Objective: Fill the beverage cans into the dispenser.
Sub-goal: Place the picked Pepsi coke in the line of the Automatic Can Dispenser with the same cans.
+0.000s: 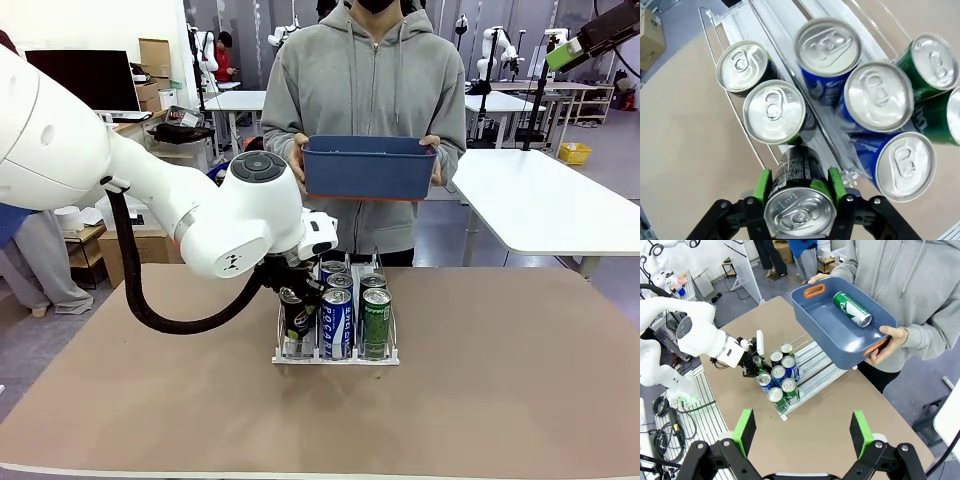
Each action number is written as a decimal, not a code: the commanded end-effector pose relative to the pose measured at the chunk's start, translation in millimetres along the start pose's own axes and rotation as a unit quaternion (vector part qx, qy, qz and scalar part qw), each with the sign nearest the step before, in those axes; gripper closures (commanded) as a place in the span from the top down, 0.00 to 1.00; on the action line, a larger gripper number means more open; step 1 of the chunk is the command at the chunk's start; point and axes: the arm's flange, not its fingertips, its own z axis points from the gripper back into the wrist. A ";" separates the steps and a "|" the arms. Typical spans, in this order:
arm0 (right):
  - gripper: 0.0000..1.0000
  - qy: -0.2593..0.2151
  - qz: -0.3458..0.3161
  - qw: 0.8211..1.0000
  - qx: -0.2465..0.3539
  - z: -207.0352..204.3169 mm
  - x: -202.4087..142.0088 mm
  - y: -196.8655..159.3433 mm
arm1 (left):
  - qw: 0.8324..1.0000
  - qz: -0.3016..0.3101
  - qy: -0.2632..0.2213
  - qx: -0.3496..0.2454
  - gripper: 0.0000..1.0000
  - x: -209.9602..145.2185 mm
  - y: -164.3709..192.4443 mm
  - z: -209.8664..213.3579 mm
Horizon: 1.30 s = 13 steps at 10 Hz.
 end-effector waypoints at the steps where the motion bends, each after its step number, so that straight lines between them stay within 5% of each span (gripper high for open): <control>1: 1.00 0.000 -0.001 1.000 0.000 -0.5 -0.6 0.2 | 0.999 -0.006 0.005 -0.034 0.58 -7.9 9.0 -4.4; 2: 1.00 0.000 -0.001 1.000 0.000 -0.5 -0.6 0.2 | 0.999 0.000 0.005 -0.045 0.78 -10.3 8.6 -0.2; 3: 1.00 0.000 -0.001 1.000 0.000 -0.5 -0.6 0.2 | 0.999 0.002 0.000 -0.049 0.78 -12.5 9.4 5.2; 4: 1.00 0.000 -0.001 1.000 0.000 -0.5 -0.6 0.2 | 0.999 -0.002 -0.004 -0.049 0.97 -13.6 10.4 9.0; 5: 1.00 0.000 -0.001 1.000 0.000 -0.5 -0.6 0.2 | 0.999 0.002 -0.010 -0.051 0.79 -13.7 10.1 13.8; 6: 1.00 0.000 -0.001 1.000 0.000 -0.5 -0.6 0.2 | 0.999 0.005 -0.015 -0.047 1.00 -14.1 11.4 20.0; 12: 1.00 0.000 -0.001 1.000 0.000 -0.5 -0.6 0.2 | 0.998 -0.018 -0.052 -0.040 1.00 -34.4 9.1 78.1; 13: 1.00 0.000 -0.001 1.000 0.000 -0.5 -0.6 0.2 | 0.999 0.004 -0.050 -0.019 1.00 -15.6 13.2 60.8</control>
